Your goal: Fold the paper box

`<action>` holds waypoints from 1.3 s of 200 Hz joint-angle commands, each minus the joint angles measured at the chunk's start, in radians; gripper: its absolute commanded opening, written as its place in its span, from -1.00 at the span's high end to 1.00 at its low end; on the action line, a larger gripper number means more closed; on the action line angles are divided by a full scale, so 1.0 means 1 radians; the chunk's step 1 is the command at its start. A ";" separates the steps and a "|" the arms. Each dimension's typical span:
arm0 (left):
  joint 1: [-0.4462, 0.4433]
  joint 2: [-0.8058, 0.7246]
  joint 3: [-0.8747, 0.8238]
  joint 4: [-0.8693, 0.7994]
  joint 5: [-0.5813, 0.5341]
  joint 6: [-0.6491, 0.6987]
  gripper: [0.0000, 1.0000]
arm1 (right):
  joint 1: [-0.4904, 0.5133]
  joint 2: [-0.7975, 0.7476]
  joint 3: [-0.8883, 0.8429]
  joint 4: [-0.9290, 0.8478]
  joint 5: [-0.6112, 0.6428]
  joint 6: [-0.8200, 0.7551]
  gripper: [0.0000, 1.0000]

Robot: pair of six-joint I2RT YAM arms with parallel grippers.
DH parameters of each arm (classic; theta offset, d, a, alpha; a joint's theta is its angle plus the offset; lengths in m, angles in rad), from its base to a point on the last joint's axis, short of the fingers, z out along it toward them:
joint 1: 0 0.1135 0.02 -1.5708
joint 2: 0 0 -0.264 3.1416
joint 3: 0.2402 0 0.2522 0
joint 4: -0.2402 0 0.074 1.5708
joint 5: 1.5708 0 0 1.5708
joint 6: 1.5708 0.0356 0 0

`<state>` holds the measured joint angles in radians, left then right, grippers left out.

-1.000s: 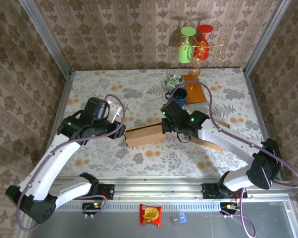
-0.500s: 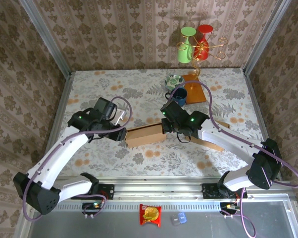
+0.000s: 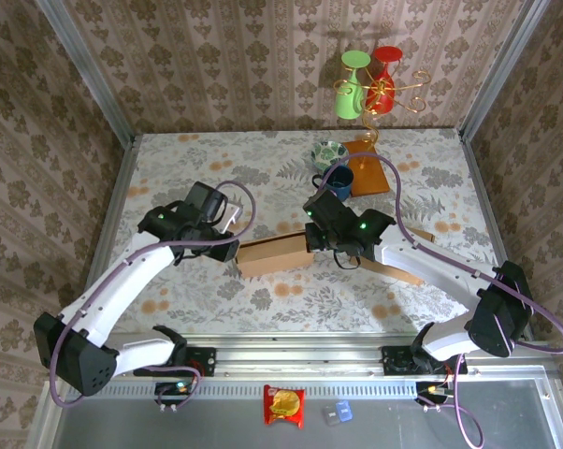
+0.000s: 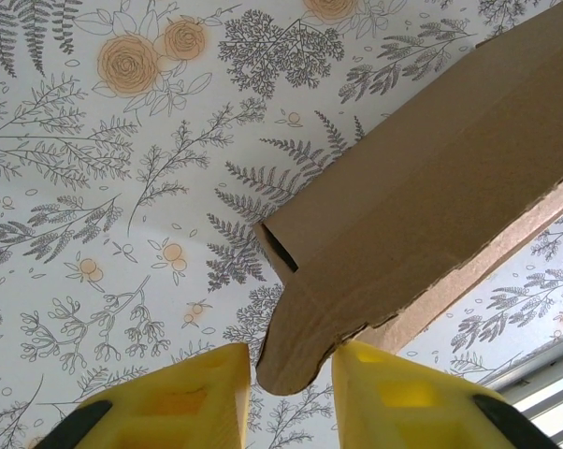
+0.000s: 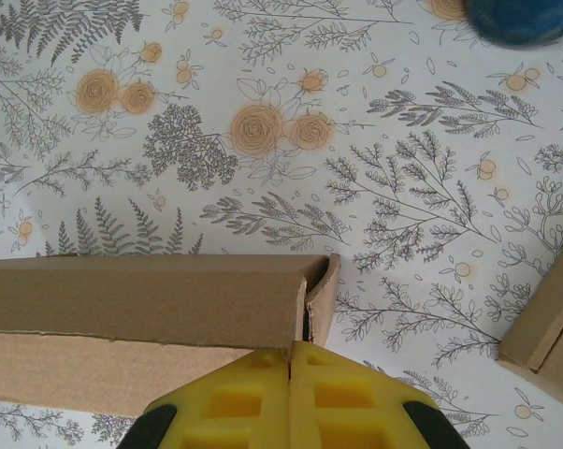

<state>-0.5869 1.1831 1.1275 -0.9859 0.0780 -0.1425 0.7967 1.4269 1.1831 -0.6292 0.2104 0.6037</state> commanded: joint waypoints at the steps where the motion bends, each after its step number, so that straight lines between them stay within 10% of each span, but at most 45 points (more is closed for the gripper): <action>1: -0.007 0.000 -0.011 0.004 -0.010 -0.002 0.54 | 0.009 0.010 0.007 -0.028 0.014 0.015 1.00; 86: -0.010 0.033 0.008 -0.028 0.013 -0.128 1.00 | 0.014 0.022 0.005 -0.012 0.017 0.031 1.00; 260: 0.091 0.165 0.155 -0.151 0.223 -0.408 1.00 | 0.026 0.029 -0.007 -0.001 0.026 0.032 1.00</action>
<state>-0.5137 1.3193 1.2362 -1.0706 0.2298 -0.5205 0.8097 1.4395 1.1831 -0.6266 0.2295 0.6289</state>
